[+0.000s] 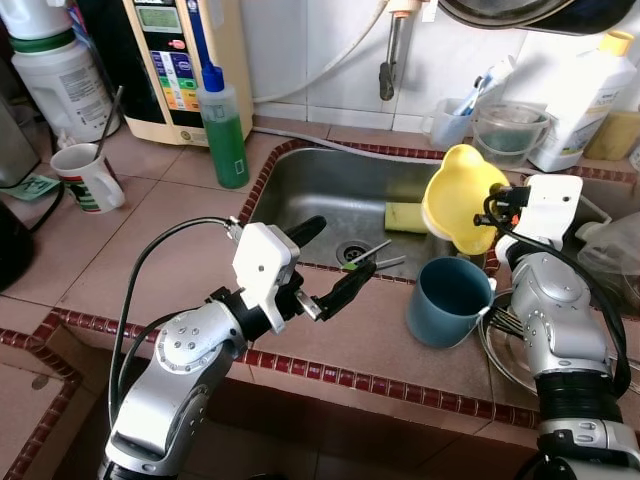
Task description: Kitchen organization
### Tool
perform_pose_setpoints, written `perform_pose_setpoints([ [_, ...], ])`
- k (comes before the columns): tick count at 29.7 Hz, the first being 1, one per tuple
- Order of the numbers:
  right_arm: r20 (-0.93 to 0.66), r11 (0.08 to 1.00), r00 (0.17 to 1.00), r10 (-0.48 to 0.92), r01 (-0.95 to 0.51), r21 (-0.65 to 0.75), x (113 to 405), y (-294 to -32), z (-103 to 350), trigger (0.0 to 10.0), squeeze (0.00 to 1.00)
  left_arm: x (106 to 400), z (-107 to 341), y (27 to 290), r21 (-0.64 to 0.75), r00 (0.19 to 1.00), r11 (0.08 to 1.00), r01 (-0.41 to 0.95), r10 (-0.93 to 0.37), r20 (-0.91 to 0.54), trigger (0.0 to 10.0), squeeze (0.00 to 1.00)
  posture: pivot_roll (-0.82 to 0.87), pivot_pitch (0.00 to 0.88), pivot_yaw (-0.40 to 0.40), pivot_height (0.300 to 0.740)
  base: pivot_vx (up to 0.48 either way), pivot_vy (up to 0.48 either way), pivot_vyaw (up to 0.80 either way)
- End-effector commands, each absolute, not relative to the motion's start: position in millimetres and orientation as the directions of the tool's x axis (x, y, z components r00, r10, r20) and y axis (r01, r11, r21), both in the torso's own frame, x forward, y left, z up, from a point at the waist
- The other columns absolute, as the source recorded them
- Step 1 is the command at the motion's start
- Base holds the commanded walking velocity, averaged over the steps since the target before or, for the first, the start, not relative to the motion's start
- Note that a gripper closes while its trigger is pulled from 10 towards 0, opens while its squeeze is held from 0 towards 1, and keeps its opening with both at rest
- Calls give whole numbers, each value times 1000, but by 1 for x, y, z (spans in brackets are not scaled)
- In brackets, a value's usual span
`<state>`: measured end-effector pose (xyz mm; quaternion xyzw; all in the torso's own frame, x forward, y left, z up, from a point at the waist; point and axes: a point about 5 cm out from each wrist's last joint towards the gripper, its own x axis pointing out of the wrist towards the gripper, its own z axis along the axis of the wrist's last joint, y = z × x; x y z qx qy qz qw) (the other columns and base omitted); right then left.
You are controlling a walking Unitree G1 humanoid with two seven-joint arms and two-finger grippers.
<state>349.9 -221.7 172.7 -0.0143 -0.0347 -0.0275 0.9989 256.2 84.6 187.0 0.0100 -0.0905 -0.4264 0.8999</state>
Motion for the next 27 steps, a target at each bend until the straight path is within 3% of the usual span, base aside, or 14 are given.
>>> perform_pose_setpoints([
  [1,74,999,997,-36,37,-2,355,-224,181,10000,0,251,190,81,102,608,624,775,-780,149,10000,0,-35,102,5,740,0,0,0],
  [27,-21,988,990,138,-136,73,370,-223,178,10000,0,242,202,62,77,562,574,815,-816,140,10000,0,-35,116,26,740,0,0,0],
])
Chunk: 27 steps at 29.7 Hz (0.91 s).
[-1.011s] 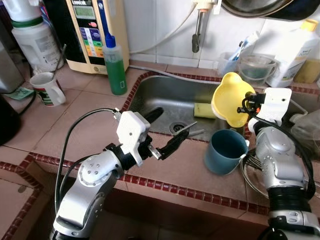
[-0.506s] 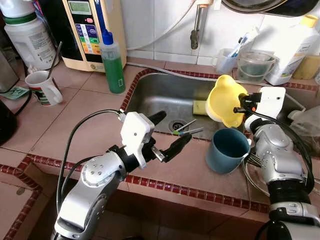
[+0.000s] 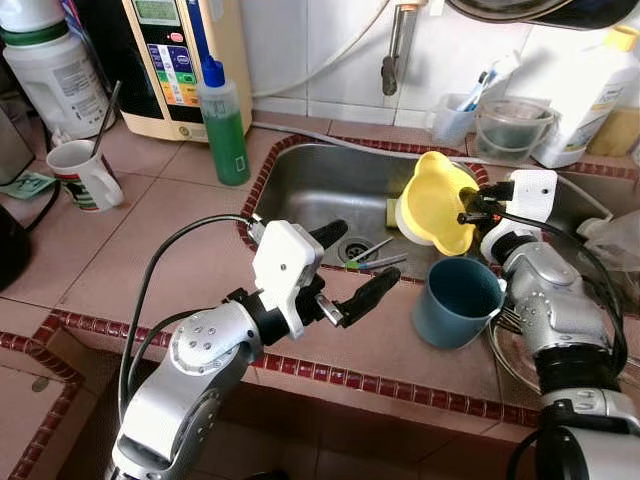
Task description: Kitchen organization
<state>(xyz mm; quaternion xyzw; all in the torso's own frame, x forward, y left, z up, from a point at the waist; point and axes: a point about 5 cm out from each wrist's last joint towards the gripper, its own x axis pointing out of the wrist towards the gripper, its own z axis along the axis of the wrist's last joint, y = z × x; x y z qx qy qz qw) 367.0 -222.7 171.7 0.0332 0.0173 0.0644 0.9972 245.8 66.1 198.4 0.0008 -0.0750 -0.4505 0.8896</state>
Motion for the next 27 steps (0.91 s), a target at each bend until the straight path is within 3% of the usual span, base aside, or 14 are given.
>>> perform_pose_setpoints([
  [1,-22,988,990,137,-135,73,370,-224,178,10000,0,242,203,62,77,561,574,815,-816,140,10000,0,-35,116,26,740,0,0,0],
  [21,-44,984,986,163,-159,81,372,-230,177,10000,0,241,205,60,73,548,559,826,-827,127,10000,0,-36,124,44,740,0,0,0],
  [22,-46,984,986,163,-159,85,372,-230,176,10000,200,241,205,61,71,549,559,826,-826,127,10000,0,-35,130,45,740,0,0,0],
  [23,-47,984,985,163,-159,85,372,-230,176,10000,200,241,205,61,72,549,559,826,-826,127,10000,0,-35,130,45,740,0,0,0],
  [24,-47,983,985,164,-159,86,372,-230,176,10000,427,241,205,61,72,549,560,826,-826,127,10000,0,-35,130,44,740,0,0,0],
  [25,-48,983,985,164,-160,88,372,-230,175,10000,427,242,205,61,72,549,560,825,-826,126,10000,0,-35,130,45,740,0,0,0],
  [26,-51,982,984,170,-164,95,371,-229,174,10000,1000,242,205,61,72,550,561,825,-825,126,10000,0,-34,132,45,740,0,0,0],
  [27,-51,981,984,171,-166,96,371,-229,174,10000,1000,242,205,61,72,550,561,825,-825,126,10000,0,-34,132,45,740,0,0,0],
])
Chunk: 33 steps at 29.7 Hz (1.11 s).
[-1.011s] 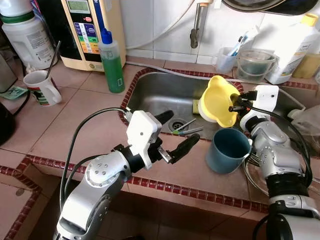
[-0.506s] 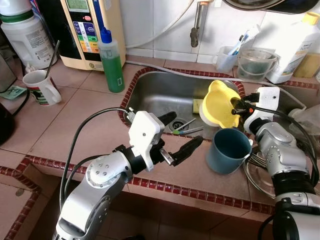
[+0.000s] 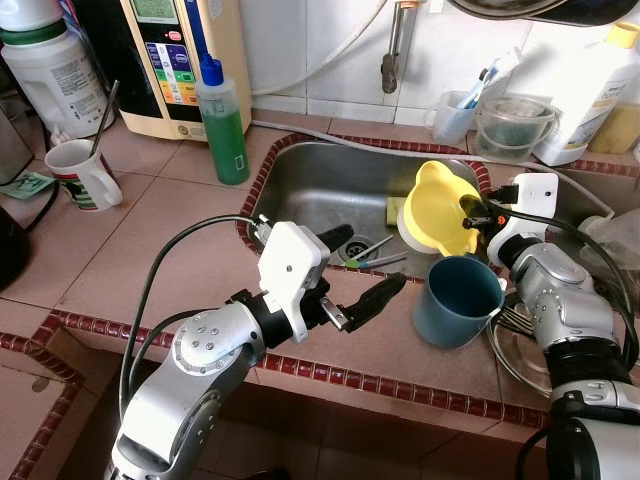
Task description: Kitchen organization
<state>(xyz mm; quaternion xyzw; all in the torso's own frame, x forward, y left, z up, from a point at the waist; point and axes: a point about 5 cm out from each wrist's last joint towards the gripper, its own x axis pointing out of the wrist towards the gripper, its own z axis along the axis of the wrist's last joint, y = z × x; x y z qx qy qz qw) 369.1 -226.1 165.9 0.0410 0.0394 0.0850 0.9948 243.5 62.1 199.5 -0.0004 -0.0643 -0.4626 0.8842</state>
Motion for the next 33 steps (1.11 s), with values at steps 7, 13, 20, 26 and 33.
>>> perform_pose_setpoints([
  [7,-50,980,983,175,-170,102,372,-229,174,10000,1000,243,205,61,71,552,563,823,-824,129,10000,0,-37,134,45,740,0,0,0],
  [13,-46,980,983,176,-171,107,372,-230,176,10000,1000,243,206,60,65,553,564,824,-823,131,10000,0,-36,133,43,740,0,0,0],
  [20,-37,979,983,179,-174,109,373,-229,177,10000,1000,244,206,60,65,555,566,822,-821,134,10000,0,-36,129,43,740,0,0,0],
  [26,25,978,984,179,-180,103,370,-225,185,10000,1000,247,205,62,69,565,577,814,-814,135,10000,0,-38,109,40,740,0,0,0],
  [33,166,983,979,120,-141,121,359,-220,198,10000,1000,263,203,70,87,642,659,747,-749,162,10000,0,-51,70,28,740,0,0,0],
])
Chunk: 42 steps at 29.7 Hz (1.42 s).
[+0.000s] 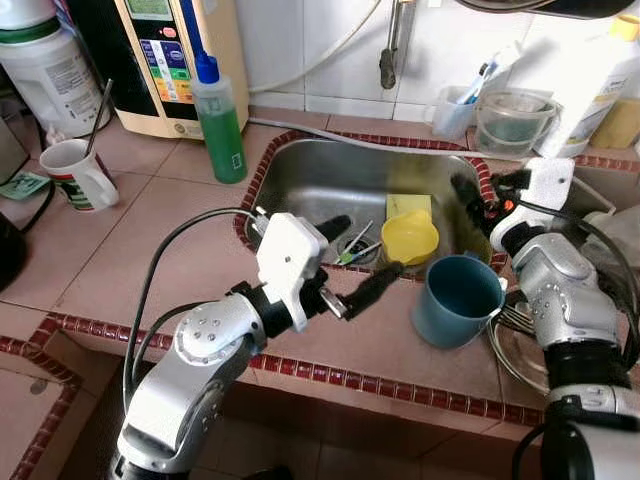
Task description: Kitchen organization
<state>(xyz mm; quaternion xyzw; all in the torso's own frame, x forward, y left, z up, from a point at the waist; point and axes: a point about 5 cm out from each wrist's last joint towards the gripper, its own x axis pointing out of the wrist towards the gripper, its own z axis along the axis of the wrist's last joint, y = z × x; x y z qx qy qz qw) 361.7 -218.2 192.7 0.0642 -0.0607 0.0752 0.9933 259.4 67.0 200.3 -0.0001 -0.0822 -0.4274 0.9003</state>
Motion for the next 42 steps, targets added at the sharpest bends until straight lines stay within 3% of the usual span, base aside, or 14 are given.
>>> perform_pose_setpoints([
  [1,203,984,973,106,-132,119,354,-216,200,10000,1000,269,203,74,91,669,688,720,-723,174,10000,0,-54,56,25,740,0,0,0],
  [10,349,983,937,26,-87,160,337,-206,215,10000,1000,286,205,87,81,748,774,629,-630,211,10000,0,-62,0,18,740,0,0,0],
  [18,463,998,887,0,-29,57,316,-192,223,10000,1000,302,201,110,20,849,884,467,-454,271,10000,0,-70,0,11,740,0,0,0],
  [29,509,999,860,32,-36,-3,303,-165,216,10000,1000,311,191,129,20,921,952,306,-302,245,10000,0,-71,0,18,740,0,0,0],
  [30,501,999,864,37,-30,-23,302,-161,213,10000,20,311,189,130,32,927,958,285,-284,243,10000,0,-67,0,16,740,0,0,0],
  [42,509,998,860,33,1,-66,309,-148,210,10000,0,317,196,131,28,927,970,240,-238,289,10000,0,-55,0,20,740,0,-134,0],
])
